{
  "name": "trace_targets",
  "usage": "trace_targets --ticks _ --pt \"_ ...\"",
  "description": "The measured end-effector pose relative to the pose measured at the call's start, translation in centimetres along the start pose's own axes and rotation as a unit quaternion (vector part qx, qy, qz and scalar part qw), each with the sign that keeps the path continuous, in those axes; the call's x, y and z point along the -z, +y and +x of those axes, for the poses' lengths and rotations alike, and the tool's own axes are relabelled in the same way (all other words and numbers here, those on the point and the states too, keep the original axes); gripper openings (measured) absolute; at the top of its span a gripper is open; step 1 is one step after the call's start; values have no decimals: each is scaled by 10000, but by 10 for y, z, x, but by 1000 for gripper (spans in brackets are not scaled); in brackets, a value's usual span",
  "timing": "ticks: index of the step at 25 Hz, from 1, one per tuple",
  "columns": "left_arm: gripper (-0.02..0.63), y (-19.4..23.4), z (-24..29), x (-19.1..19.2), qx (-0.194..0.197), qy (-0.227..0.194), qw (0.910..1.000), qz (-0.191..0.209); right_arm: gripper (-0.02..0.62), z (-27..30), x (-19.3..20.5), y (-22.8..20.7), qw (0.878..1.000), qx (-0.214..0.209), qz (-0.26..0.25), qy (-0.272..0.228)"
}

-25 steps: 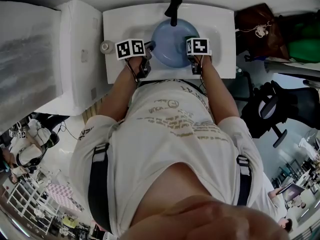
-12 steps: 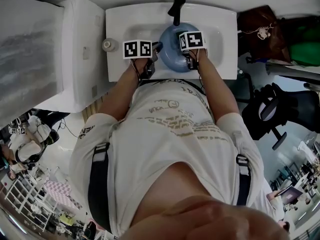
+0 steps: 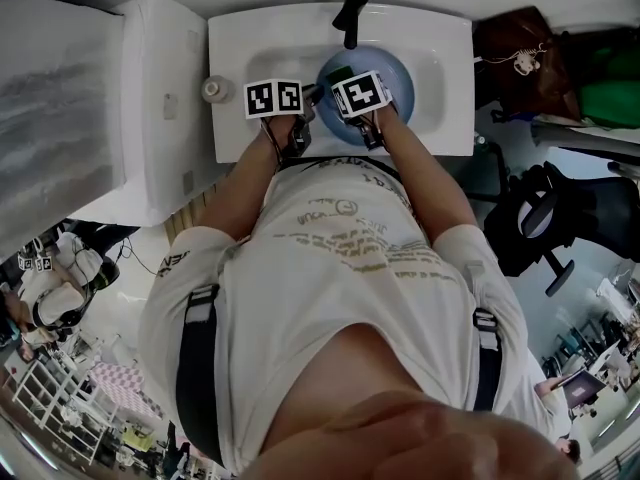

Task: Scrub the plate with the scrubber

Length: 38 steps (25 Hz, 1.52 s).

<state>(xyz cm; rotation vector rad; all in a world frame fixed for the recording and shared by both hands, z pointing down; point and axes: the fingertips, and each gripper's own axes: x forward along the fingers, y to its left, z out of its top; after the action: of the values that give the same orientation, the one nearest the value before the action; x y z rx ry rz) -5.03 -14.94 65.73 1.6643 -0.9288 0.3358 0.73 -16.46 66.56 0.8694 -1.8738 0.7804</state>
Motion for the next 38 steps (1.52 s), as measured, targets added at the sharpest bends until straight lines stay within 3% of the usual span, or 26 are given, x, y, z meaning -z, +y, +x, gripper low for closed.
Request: trace_targets --ticks 3,7,11,17,25,31,38 --pt "55 2 0 -4 6 -81 9999 -140 186 -3 3 10 9992 -12 -385 63" --pt "55 0 0 -4 108 -54 9999 -114 192 -4 13 11 9992 -71 -385 44" --pt "55 -4 2 -1 231 6 9997 -81 195 -6 25 -5 9999 -114 70 105" --pt "58 -3 -2 -10 234 -34 9997 16 195 -13 33 -61 9970 647 432 17" --pt "61 2 -10 -19 319 -167 9992 -185 195 -24 55 -112 9885 873 1237 35" --pt "61 2 -7 -21 189 -218 9993 -244 194 -19 50 -92 9885 560 1403 12" --pt "61 -4 2 -18 55 -216 9992 -340 195 -13 32 -25 9974 51 720 -38"
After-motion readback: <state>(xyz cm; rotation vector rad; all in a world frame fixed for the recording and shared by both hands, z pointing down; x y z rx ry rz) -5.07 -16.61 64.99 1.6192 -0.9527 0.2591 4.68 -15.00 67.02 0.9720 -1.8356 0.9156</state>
